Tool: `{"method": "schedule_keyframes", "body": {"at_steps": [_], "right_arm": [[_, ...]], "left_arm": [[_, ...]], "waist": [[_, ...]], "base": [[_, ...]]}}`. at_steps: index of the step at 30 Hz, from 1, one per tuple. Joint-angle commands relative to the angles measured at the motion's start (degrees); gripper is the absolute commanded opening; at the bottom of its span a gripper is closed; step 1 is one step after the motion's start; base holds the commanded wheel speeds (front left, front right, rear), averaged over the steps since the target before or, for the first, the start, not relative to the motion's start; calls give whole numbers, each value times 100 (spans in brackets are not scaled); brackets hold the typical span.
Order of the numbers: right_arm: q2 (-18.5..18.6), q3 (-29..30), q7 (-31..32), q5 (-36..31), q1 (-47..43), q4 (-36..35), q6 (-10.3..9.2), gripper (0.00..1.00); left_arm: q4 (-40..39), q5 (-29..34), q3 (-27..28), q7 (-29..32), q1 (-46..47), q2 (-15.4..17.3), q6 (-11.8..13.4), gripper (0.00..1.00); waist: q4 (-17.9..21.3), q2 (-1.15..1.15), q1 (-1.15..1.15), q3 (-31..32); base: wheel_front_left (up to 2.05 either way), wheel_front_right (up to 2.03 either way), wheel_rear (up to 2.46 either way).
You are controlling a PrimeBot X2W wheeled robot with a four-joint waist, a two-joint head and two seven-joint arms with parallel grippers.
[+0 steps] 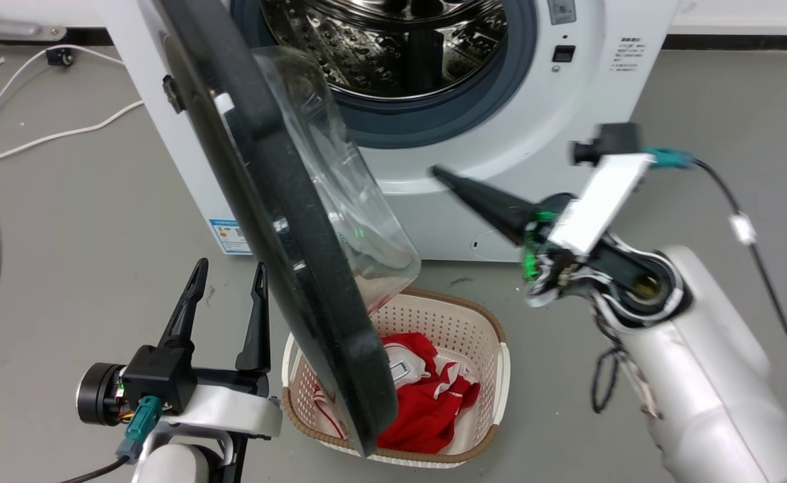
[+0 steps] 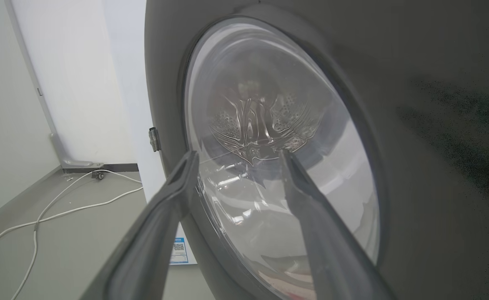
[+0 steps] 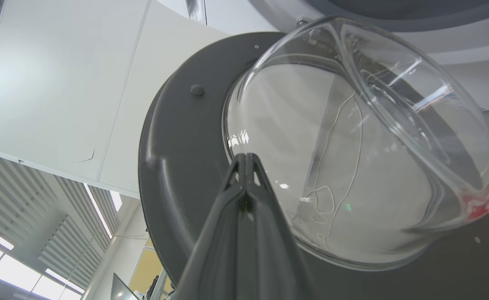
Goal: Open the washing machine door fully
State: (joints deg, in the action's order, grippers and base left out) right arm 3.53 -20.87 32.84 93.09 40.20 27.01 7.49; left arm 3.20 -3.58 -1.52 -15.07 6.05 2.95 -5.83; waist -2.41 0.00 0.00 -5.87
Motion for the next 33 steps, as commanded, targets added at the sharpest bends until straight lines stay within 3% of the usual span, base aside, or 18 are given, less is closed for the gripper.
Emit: {"method": "schedule_keyframes", "body": {"at_steps": [1, 7, 9, 10, 11, 18, 23, 25, 27, 31, 33], "right_arm": [[125, 208, -404, -104, -300, -156, 0, 0], [434, 1081, -1794, -263, -1538, -940, 0, 0], [465, 1274, -2222, -400, -1935, -1159, 0, 39], [488, 1363, -2462, -526, -2115, -1261, 0, 87], [477, 1418, -2633, -575, -2285, -1372, 0, 100], [426, 1691, -3701, -1289, -3162, -1847, 0, 100], [484, 1850, -4490, -2581, -3570, -2007, 0, 100], [483, 2051, -4669, -3482, -3655, -2045, 0, 100], [512, 2358, -4760, -4827, -3713, -2112, -1, 100], [168, 2893, -4789, -7230, -3790, -2627, 0, 100], [40, 3000, -4755, -7984, -3861, -2916, -2, 100]], "left_arm": [[-14, 15, 31, -13, -58, -5, 2, 100], [2, 29, 152, -13, -128, 0, -11, 100], [-1, 38, 178, -13, -163, -2, -16, 100], [0, 41, 197, -12, -185, 0, -17, 100], [0, 45, 213, -13, -206, -2, -16, 100], [31, 55, 240, -13, -218, -1, -41, 100], [44, 47, 262, -13, -213, -3, -51, 100], [36, 50, 274, -13, -223, -2, -57, 100], [34, 62, 269, -13, -226, -3, -59, 100], [17, 57, 280, -13, -205, -1, -60, 100], [7, 55, 289, -13, -193, -5, -56, 100]], "waist": [[68, 0, 0, 31], [210, 0, 0, 95], [231, 0, 0, 120], [243, 0, 0, 130], [256, 0, 0, 149], [270, 0, 0, 196], [267, 0, 0, 214], [270, 0, 0, 216], [267, 0, 0, 221], [252, 0, 0, 217], [251, 0, 0, 216]], "base": [[0, 0, 0], [0, 0, 0], [0, 0, 0], [0, 0, 0], [0, 0, 0], [0, 0, 0], [0, 0, 0], [0, 0, 0], [0, 0, 0], [0, 0, 0], [0, 0, 0]]}}
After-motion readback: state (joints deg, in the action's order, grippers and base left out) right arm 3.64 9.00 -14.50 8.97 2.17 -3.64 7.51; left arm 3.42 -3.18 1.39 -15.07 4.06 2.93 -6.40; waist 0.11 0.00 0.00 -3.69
